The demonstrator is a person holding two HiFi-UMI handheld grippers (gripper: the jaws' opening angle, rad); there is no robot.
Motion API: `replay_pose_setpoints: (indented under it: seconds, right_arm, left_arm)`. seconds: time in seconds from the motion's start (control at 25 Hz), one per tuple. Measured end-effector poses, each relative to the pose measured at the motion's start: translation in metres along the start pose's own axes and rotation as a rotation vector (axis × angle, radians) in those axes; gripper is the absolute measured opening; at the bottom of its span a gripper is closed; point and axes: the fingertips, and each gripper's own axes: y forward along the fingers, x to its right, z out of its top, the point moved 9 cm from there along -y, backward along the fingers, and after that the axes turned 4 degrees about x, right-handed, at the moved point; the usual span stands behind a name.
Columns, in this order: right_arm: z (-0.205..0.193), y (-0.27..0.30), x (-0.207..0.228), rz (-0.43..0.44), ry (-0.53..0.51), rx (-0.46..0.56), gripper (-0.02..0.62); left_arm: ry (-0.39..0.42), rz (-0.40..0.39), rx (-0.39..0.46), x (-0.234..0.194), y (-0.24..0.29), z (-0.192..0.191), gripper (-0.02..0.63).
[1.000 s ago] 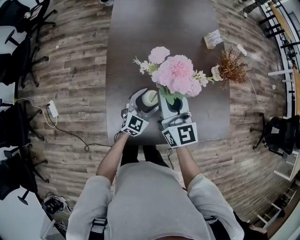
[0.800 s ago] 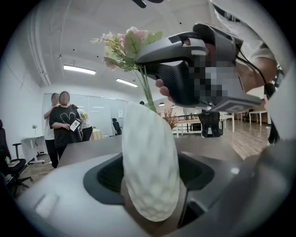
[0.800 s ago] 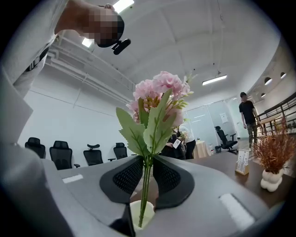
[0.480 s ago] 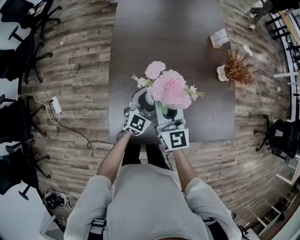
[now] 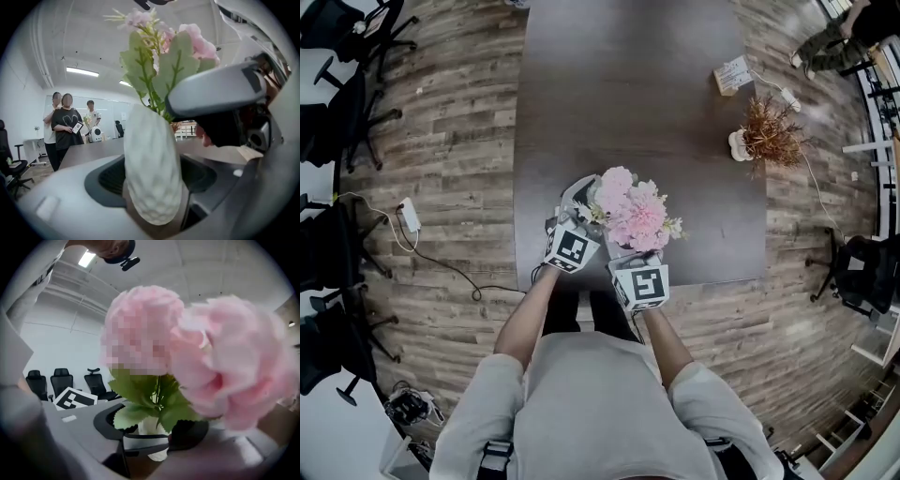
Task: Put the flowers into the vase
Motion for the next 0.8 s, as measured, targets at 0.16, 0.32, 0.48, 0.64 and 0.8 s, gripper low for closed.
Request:
replay_pose_setpoints:
  seconds: [0.16,0.32,0.48,0.64,0.8]
  right_arm:
    - [-0.01,0.006,0.003,0.026,0.015,-0.076,0.314]
    - [-0.025,0.007,0.01,0.022,0.061,-0.143,0.344]
    - [-0.038,0.009,0.019,0.038,0.202,-0.166,0.39]
    - [-0.04,0.011,0.023,0.078,0.217,-0.174,0.414]
    - [-0.038,0.016,0.026,0.108,0.195,-0.19,0.416]
  left_arm:
    - [0.004,0.004,0.003,-0.001,0.001,0.001,0.345]
    - [0.002,0.006,0.011,0.0,0.001,0.0,0.345]
    - [0.014,0.005,0.02,0.0,0.0,0.0,0.347]
    - [0.016,-0.008,0.017,0.001,-0.001,-0.001,0.347]
    - [0.015,0.002,0.017,-0.001,-0.001,-0.002,0.385]
